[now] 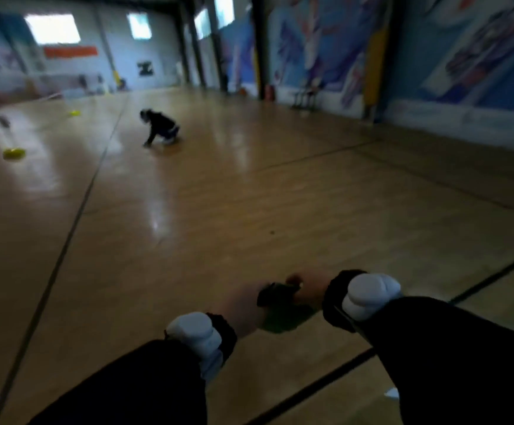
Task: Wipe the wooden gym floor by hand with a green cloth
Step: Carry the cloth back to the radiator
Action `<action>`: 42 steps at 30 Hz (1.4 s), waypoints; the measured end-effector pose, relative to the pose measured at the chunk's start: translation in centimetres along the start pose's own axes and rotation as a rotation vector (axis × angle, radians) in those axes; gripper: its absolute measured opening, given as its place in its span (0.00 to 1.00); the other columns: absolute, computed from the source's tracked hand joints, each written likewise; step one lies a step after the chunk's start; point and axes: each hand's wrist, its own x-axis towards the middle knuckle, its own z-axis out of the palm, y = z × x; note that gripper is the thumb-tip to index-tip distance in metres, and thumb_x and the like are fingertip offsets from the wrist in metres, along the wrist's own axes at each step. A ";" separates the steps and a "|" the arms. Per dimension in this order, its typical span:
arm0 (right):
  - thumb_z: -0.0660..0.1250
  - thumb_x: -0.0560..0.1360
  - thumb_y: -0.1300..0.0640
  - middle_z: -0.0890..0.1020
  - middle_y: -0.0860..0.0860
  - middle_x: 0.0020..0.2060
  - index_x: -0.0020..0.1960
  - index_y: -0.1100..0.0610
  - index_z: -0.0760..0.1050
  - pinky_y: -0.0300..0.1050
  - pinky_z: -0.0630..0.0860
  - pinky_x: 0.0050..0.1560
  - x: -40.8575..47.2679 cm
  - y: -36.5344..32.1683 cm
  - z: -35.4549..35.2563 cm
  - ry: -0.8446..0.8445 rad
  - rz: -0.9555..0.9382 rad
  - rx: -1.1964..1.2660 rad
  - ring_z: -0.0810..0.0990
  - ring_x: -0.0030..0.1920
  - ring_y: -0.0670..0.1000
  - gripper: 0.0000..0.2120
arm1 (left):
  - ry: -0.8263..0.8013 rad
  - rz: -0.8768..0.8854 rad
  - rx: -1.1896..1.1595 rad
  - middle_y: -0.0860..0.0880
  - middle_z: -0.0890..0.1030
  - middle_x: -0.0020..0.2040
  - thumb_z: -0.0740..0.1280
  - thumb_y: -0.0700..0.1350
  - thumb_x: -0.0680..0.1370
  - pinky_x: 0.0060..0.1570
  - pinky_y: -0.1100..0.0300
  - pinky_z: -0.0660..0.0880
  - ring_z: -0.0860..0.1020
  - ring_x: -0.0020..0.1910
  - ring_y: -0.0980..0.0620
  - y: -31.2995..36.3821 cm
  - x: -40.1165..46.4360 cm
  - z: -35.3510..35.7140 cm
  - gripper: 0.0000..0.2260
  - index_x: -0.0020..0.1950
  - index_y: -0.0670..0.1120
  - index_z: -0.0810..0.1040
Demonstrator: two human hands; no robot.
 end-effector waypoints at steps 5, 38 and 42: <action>0.62 0.78 0.57 0.77 0.53 0.40 0.49 0.61 0.78 0.45 0.68 0.44 -9.0 8.1 -11.2 0.188 0.133 -0.169 0.73 0.43 0.52 0.09 | -0.070 0.298 -0.002 0.52 0.78 0.45 0.65 0.47 0.78 0.46 0.58 0.72 0.77 0.44 0.51 15.6 4.6 -2.1 0.02 0.46 0.55 0.74; 0.68 0.76 0.57 0.73 0.46 0.37 0.59 0.61 0.76 0.32 0.65 0.32 -51.2 80.0 -40.5 0.588 0.937 0.027 0.73 0.39 0.46 0.14 | -0.379 1.278 0.110 0.52 0.76 0.42 0.67 0.48 0.76 0.41 0.60 0.69 0.75 0.43 0.53 95.6 39.6 36.5 0.04 0.45 0.49 0.75; 0.67 0.76 0.56 0.75 0.49 0.46 0.59 0.61 0.75 0.38 0.68 0.36 -54.4 86.8 -44.8 0.633 1.035 0.024 0.72 0.45 0.47 0.14 | -0.467 1.348 0.075 0.57 0.75 0.40 0.67 0.49 0.76 0.36 0.65 0.66 0.74 0.40 0.59 105.2 45.5 40.4 0.05 0.42 0.55 0.73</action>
